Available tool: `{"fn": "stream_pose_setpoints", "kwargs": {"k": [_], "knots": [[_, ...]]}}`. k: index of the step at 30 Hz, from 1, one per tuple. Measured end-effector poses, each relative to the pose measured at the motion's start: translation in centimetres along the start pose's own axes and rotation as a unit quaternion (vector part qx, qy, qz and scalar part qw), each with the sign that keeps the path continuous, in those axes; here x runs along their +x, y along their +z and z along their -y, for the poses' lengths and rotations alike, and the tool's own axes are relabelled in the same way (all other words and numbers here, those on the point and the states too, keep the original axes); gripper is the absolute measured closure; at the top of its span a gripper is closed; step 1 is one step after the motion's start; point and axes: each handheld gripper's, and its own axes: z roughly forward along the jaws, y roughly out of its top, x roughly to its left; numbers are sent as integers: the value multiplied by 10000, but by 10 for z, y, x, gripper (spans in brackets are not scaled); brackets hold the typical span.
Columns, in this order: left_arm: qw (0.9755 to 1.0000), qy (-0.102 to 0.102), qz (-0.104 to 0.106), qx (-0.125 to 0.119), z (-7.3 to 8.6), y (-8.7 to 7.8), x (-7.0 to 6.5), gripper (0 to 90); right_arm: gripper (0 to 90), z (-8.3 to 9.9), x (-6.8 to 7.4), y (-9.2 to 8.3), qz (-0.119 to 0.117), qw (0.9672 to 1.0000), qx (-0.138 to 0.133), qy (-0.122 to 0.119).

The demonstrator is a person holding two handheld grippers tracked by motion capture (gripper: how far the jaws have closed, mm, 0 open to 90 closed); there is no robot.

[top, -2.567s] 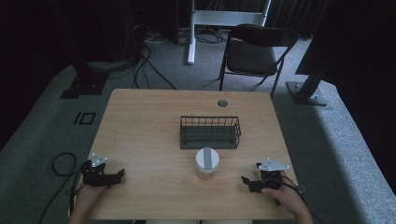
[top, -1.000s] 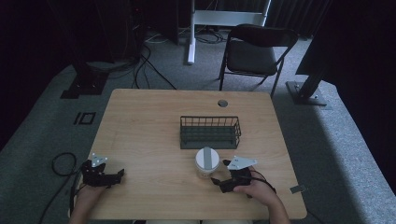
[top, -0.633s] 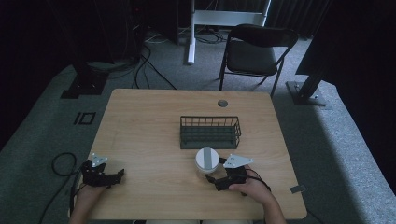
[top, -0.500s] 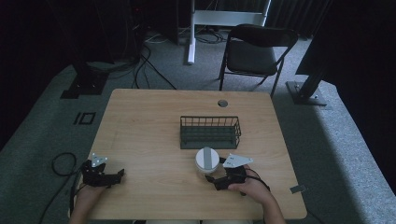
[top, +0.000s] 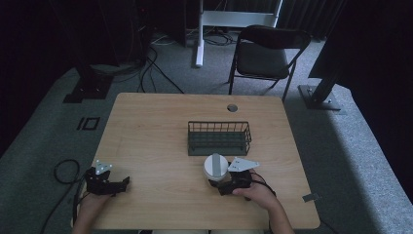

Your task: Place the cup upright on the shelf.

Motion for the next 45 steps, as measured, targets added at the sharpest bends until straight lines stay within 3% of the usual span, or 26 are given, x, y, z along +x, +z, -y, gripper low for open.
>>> {"fn": "stream_pose_setpoints", "kwargs": {"k": [10, 20, 23, 28, 33, 45], "knots": [[10000, -3, -1, -1, 0, 0, 0, 1, 148, 0, 4, 6, 61, 9999, -32, 110], [10000, -2, 0, -2, 0, 0, 0, 1, 168, -2, 9, 9, 93, 9999, -48, 36], [10000, -6, 0, -6, 0, 0, 0, 1, 181, -4, 8, 9, 129, 9998, -124, 122], [10000, -6, 0, -6, 0, 0, 0, 1, 182, -7, 10, 10, 166, 9998, -70, -28], [10000, -3, 0, -1, 0, 0, 0, 1, 182, -11, 10, 8, 174, 9997, -186, 67], [10000, -13, 1, -10, 0, 0, 0, 1, 181, -28, 12, 0, -38, 9997, -223, 92]]}}
